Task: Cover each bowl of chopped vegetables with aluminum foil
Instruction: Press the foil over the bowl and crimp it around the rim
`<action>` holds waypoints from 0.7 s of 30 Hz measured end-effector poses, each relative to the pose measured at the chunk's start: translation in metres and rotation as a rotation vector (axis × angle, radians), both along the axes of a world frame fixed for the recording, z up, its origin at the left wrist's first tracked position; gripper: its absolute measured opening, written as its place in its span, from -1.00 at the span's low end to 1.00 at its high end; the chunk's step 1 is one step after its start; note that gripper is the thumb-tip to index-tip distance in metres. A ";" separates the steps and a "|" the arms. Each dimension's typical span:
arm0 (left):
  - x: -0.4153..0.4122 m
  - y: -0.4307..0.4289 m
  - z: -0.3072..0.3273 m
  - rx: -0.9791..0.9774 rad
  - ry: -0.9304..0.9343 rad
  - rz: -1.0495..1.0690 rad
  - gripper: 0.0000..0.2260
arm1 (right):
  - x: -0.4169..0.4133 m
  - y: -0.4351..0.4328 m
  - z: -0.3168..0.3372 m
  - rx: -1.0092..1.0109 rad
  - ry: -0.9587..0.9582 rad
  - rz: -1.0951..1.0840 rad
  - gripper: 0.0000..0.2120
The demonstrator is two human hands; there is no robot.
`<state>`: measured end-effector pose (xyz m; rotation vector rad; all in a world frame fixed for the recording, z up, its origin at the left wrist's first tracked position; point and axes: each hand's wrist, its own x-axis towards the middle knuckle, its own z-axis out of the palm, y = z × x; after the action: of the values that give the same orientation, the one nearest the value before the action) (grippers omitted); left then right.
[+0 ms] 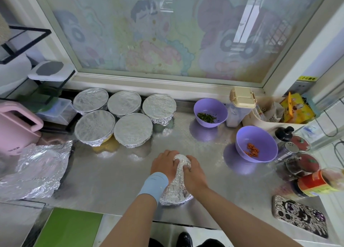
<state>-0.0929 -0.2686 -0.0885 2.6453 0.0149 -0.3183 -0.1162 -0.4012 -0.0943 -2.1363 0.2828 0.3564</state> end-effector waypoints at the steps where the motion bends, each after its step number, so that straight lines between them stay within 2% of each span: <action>1: 0.001 -0.001 0.000 -0.001 0.003 0.007 -0.70 | 0.000 0.000 -0.001 0.001 -0.007 0.000 -0.62; 8: -0.008 0.010 0.000 -0.106 0.051 0.102 -0.69 | 0.007 -0.007 0.000 -0.010 -0.053 0.141 -0.68; 11: -0.013 0.022 0.000 -0.213 0.077 0.149 -0.68 | 0.014 -0.009 0.003 -0.208 -0.114 0.305 -0.68; 14: -0.022 0.027 -0.004 -0.402 -0.029 0.197 -0.69 | 0.018 -0.004 0.004 -0.438 -0.230 0.371 -0.63; 16: -0.030 0.026 -0.008 -0.461 -0.083 0.203 -0.71 | 0.016 -0.002 0.001 -0.394 -0.271 0.344 -0.63; 18: -0.035 0.025 -0.012 -0.455 -0.058 0.198 -0.72 | 0.014 -0.002 -0.002 -0.273 -0.221 0.304 -0.65; 21: -0.034 0.025 -0.015 -0.444 -0.027 0.211 -0.73 | 0.018 0.000 -0.004 -0.228 -0.150 0.287 -0.72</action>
<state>-0.1271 -0.2434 -0.1039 2.1837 0.1903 -0.1884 -0.0983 -0.4015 -0.0986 -2.4202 -0.0752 0.3376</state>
